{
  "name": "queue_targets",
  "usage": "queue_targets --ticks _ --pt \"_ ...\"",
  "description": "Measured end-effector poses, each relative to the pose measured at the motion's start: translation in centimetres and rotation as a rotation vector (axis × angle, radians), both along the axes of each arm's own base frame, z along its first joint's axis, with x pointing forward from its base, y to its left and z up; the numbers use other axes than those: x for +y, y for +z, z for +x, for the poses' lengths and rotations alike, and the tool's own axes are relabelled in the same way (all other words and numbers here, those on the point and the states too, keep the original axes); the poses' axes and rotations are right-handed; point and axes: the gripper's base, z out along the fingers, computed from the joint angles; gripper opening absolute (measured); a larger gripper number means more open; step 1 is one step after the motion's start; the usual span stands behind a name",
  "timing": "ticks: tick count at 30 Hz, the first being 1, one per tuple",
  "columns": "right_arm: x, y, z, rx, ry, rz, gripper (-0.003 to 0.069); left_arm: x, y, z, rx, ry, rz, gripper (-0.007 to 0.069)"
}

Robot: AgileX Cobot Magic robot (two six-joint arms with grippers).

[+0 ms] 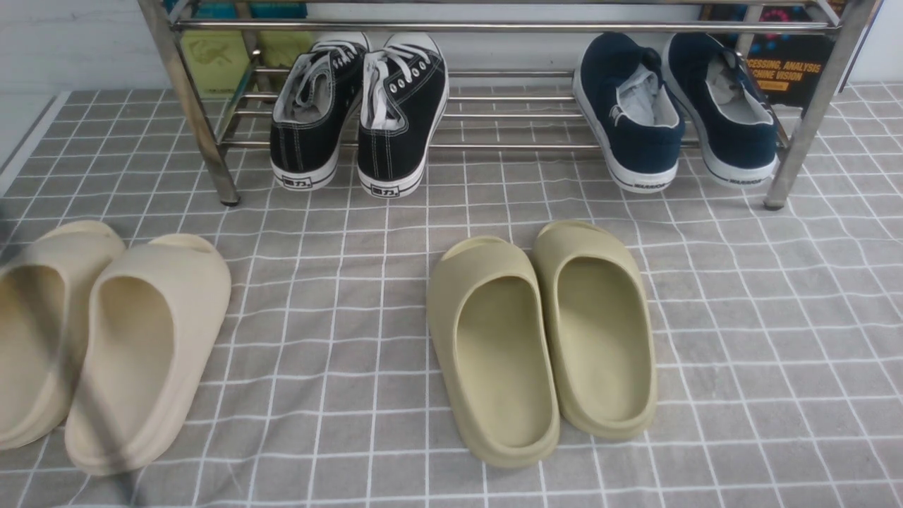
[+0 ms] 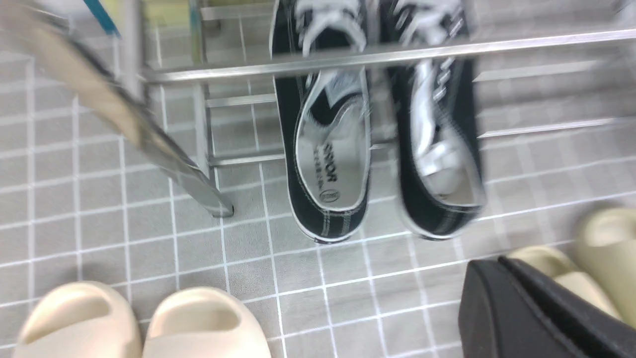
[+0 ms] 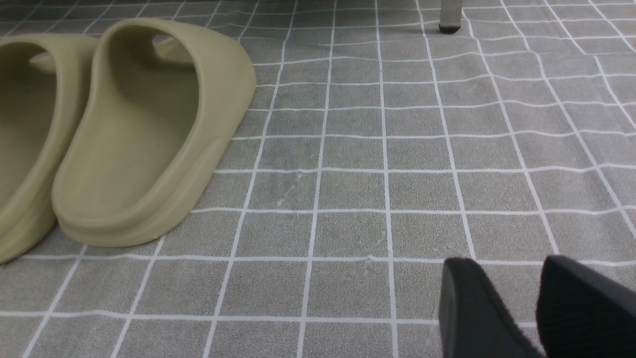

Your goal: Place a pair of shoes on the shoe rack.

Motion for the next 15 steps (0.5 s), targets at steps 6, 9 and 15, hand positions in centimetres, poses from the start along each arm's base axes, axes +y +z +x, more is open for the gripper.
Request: queue_targets --ticks 6,9,15 --pt "0.0 0.0 0.0 0.0 0.0 0.0 0.0239 2.0 3.0 -9.4 -0.104 -0.042 -0.1 -0.0013" --pt "0.0 0.0 0.0 0.0 0.0 0.0 0.0239 2.7 1.3 -12.2 -0.171 -0.035 -0.14 -0.0013" --pt "0.0 0.0 0.0 0.0 0.0 0.0 0.0239 4.0 -5.2 -16.4 -0.293 -0.021 -0.186 -0.0013"
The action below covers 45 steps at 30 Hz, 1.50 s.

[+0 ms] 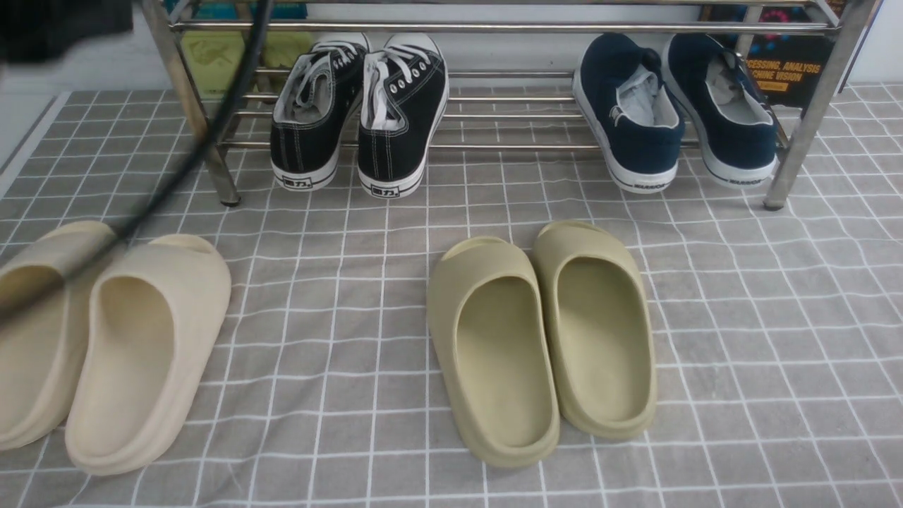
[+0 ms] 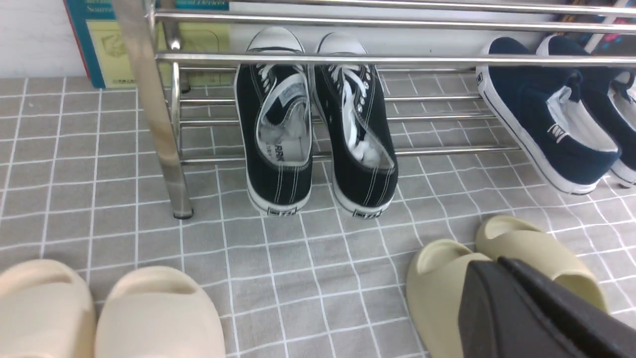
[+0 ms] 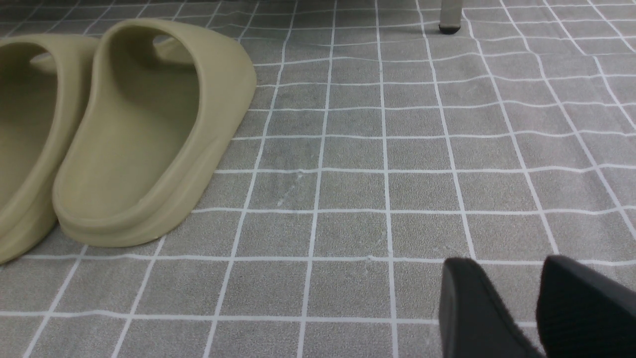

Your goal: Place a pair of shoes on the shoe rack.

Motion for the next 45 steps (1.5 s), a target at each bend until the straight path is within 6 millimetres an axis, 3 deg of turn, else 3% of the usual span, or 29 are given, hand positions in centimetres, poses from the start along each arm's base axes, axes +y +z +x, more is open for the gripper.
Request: queue_targets --ticks 4,7,11,12,13,15,20,23,31,40,45 --pt "0.0 0.0 0.0 0.0 0.0 0.0 0.0239 0.6 -5.7 -1.8 -0.021 0.007 -0.008 -0.0013" --pt "0.0 0.0 0.0 0.0 0.0 0.0 0.0239 0.7 -8.8 -2.3 0.002 0.009 -0.003 -0.0013" --pt "0.0 0.0 0.0 0.0 0.0 0.0 0.0239 0.8 -11.8 -2.6 0.072 0.01 0.015 -0.0013" --pt "0.0 0.0 0.0 0.0 0.0 0.0 0.0239 0.8 -13.6 -2.6 0.128 0.01 0.03 -0.0013" --pt "0.0 0.0 0.0 0.0 0.0 0.0 0.0239 0.8 -13.8 -2.6 0.134 0.01 0.032 -0.0013" --pt "0.0 0.0 0.0 0.0 0.0 0.0 0.0239 0.8 -16.2 -2.6 0.218 0.011 0.054 -0.0013" --pt "0.0 0.0 0.0 0.0 0.0 0.0 0.0239 0.7 -19.5 -2.9 0.34 0.002 0.094 -0.0013" --pt "0.0 0.0 0.0 0.0 0.0 0.0 0.0239 1.0 -20.2 -4.1 0.332 -0.006 0.103 -0.0013" --pt "0.0 0.0 0.0 0.0 0.0 0.0 0.0239 2.9 -20.2 -9.9 -0.053 0.022 -0.041 -0.0013" --pt "0.0 0.0 0.0 0.0 0.0 0.0 0.0239 4.4 -23.8 -12.1 -0.274 0.166 -0.116 -0.0013" --pt "0.0 0.0 0.0 0.0 0.0 0.0 0.0239 4.7 -24.7 -12.4 -0.186 0.25 -0.144 -0.0013"
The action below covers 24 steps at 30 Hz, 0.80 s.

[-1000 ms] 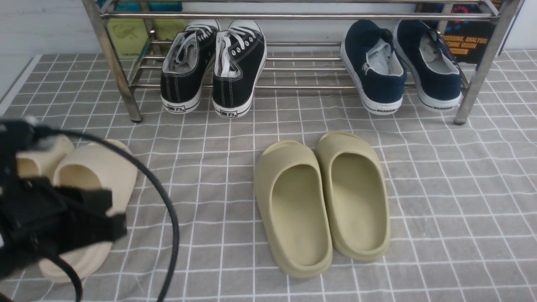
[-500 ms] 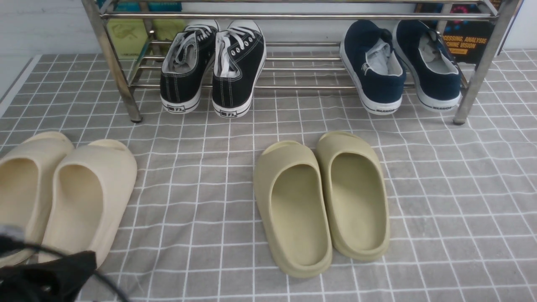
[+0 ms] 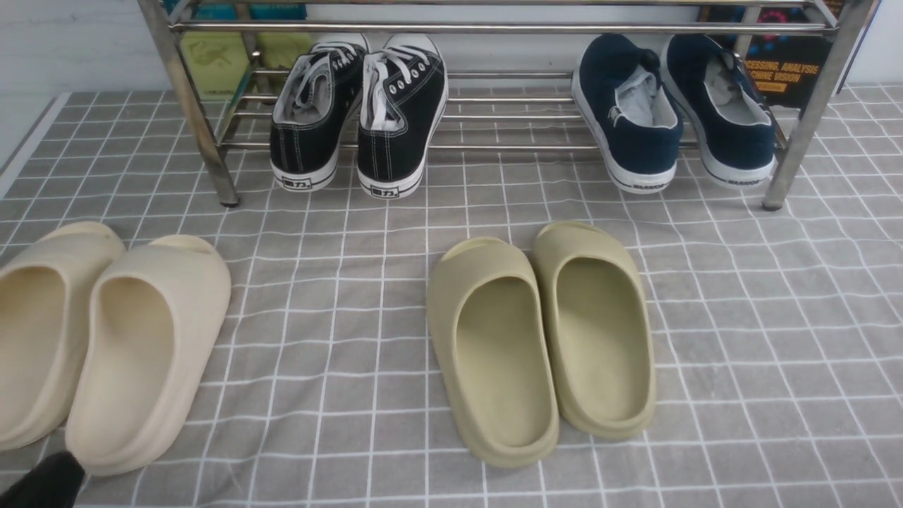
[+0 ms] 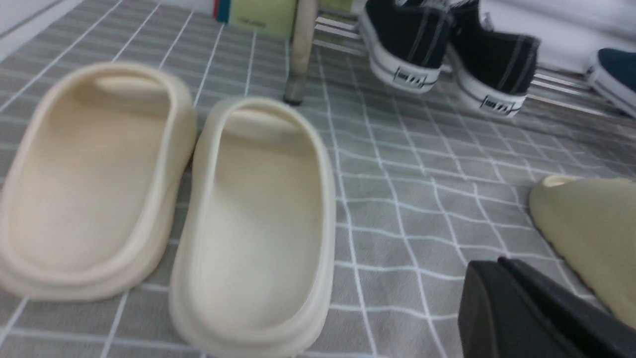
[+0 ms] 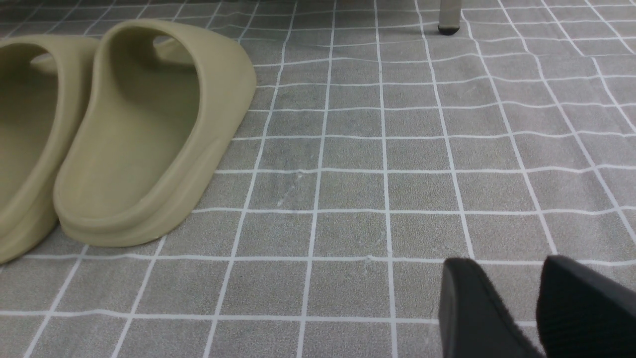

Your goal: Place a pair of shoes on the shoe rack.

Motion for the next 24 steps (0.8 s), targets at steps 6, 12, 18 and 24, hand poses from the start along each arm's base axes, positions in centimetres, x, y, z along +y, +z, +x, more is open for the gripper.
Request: queue_targets --ticks 6,12,18,24 --pt "0.0 0.0 0.0 0.0 0.0 0.0 0.0239 -0.07 -1.19 -0.29 0.123 -0.025 0.076 -0.0013" --pt "0.0 0.0 0.0 0.0 0.0 0.0 0.0239 -0.13 -1.26 -0.32 0.129 -0.038 0.099 -0.0013" --pt "0.0 0.0 0.0 0.0 0.0 0.0 0.0239 -0.16 -1.33 -0.34 0.137 -0.041 0.095 -0.0013" --pt "0.0 0.0 0.0 0.0 0.0 0.0 0.0239 -0.16 -1.33 -0.34 0.137 -0.041 0.095 -0.0013"
